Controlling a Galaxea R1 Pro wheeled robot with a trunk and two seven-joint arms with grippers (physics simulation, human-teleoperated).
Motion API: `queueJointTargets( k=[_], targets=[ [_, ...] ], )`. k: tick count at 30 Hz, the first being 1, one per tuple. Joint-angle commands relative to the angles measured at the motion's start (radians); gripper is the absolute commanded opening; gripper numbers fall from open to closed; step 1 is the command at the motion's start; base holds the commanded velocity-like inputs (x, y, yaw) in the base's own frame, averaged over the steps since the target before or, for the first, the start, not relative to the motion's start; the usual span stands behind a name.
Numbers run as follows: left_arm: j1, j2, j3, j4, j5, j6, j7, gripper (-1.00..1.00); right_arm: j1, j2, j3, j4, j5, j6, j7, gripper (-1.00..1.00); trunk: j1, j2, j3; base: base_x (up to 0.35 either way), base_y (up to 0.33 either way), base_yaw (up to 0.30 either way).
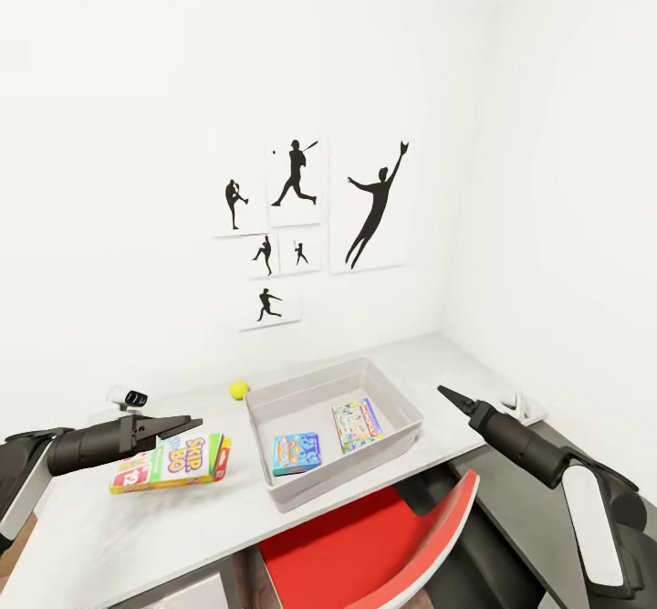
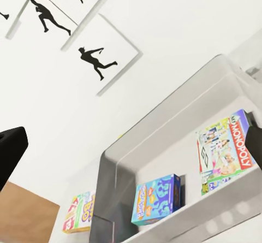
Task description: Put all the toys in the child's room - the three board games (two on the bed and one on the table), the two jigsaw puzzles on the table, and the tennis ball on the table - inside the toy box on the table in the child's room.
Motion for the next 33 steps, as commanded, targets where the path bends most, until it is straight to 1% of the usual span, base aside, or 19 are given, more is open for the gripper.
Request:
queueJointTargets(
  k=[1, 11, 18, 26, 33],
  targets=[
    [0.0, 0.0, 0.0, 0.001, 0.001, 0.011, -0.003, 1.0, 0.0, 0.0, -0.002, 0.0, 0.0, 0.006, 0.004, 1.0, 0.0, -0.001, 0.0, 0.0, 0.0, 0.001],
    [0.0, 0.001, 0.0, 0.001, 0.001, 0.011, -0.003, 1.0, 0.0, 0.001, -0.002, 0.0, 0.0, 0.006, 0.004, 1.0, 0.0, -0.001, 0.0, -0.014, 0.0, 0.0],
    [0.0, 0.001, 0.0, 0.0, 0.001, 0.011, -0.003, 1.0, 0.0, 0.001, -0.002, 0.0, 0.0, 0.006, 0.004, 1.0, 0.0, -0.001, 0.0, -0.132, 0.015, 0.032],
    [0.0, 0.001, 0.0, 0.001, 0.001, 0.011, -0.003, 1.0, 0.0, 0.001, -0.002, 0.0, 0.0, 0.006, 0.003, 1.0, 0.0, -0.001, 0.0, -0.206, 0.107, 0.241],
    [0.0, 0.001, 0.0, 0.001, 0.0, 0.011, -0.003, 1.0, 0.0, 0.001, -0.002, 0.0, 0.0, 0.006, 0.003, 1.0, 0.0, -0.001, 0.0, -0.217, 0.183, 0.284]
  ],
)
